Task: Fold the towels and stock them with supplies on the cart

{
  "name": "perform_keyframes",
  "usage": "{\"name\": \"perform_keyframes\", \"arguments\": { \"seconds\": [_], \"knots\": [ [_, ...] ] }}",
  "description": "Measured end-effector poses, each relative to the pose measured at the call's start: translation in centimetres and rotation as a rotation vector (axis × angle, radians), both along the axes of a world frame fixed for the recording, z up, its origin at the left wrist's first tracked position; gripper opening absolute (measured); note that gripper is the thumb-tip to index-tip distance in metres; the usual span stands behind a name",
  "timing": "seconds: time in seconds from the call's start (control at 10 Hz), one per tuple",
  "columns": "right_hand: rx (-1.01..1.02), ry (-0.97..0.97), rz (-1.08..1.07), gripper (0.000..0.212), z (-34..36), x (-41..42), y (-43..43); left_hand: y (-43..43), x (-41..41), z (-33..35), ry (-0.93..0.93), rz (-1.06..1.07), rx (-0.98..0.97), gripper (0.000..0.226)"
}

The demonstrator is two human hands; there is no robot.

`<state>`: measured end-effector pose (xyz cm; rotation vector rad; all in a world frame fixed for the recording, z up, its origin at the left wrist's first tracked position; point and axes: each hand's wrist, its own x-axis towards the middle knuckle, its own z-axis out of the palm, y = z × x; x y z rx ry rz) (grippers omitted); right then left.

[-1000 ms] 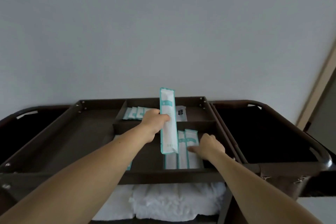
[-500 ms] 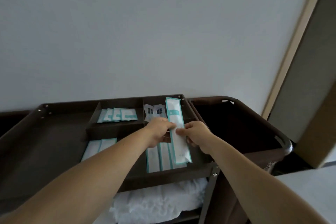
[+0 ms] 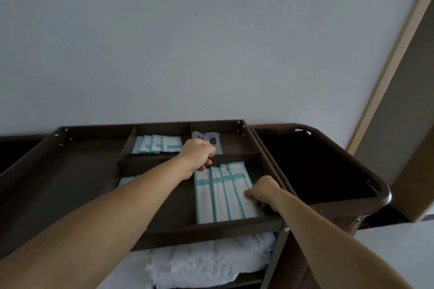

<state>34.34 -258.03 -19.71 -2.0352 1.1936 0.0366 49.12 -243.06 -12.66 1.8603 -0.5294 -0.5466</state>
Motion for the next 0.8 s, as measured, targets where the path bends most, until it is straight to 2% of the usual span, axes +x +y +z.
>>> {"name": "perform_keyframes", "arguments": {
  "seconds": [0.1,0.3,0.4,0.5,0.6,0.7,0.8],
  "knots": [
    [-0.062,0.076,0.043,0.025,0.2,0.2,0.1,0.5,0.0,-0.3,-0.022,0.014,0.03,0.009],
    [-0.434,0.277,0.267,0.034,0.6,0.2,1.4,1.3,-1.4,0.5,-0.113,0.057,0.063,0.006],
    [-0.514,0.33,0.296,0.043,0.1,0.0,2.2,2.2,-2.9,1.1,-0.195,0.09,0.06,0.004],
    [-0.61,0.283,0.331,0.046,-0.2,-0.2,2.9,3.5,-4.2,1.1,-0.275,0.132,0.088,0.006],
    [-0.531,0.234,0.392,0.033,0.6,-0.7,2.9,5.4,-5.5,0.9,-0.341,0.194,0.173,0.012],
    [-0.452,0.174,0.345,0.022,1.0,-1.6,2.5,7.4,-6.6,1.0,-0.385,0.223,0.229,0.035],
    [-0.435,0.038,0.302,0.029,1.6,-3.1,3.2,9.3,-8.0,1.6,-0.481,0.242,0.342,0.051]
  ]
}}
